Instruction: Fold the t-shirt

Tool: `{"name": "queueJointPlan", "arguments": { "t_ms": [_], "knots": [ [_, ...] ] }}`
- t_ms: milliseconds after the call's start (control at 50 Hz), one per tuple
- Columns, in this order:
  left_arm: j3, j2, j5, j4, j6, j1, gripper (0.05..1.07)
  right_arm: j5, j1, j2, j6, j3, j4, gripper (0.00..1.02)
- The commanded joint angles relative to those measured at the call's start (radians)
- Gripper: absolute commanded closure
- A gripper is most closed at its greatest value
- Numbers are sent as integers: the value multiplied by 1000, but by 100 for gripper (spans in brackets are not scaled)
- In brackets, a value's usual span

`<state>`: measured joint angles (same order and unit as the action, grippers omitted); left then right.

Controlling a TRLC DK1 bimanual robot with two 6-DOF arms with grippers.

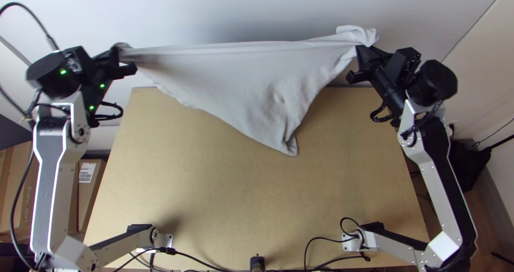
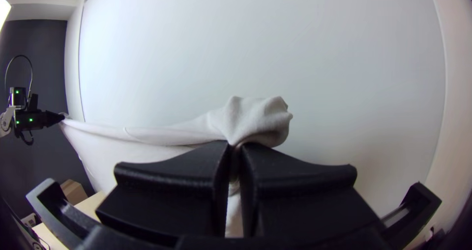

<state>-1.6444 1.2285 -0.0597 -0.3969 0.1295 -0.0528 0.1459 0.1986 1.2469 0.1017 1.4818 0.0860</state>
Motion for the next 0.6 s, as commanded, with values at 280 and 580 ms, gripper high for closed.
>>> {"name": "queueJointPlan", "arguments": {
  "t_ms": [280, 580],
  "knots": [
    [75, -385, -77, 78, -27, -114, 105, -32, 59, -365, -43, 49, -42, 100],
    [173, -709, -77, -11, -85, -119, 105, -9, 65, -546, -43, 92, 147, 100]
  ]
}}
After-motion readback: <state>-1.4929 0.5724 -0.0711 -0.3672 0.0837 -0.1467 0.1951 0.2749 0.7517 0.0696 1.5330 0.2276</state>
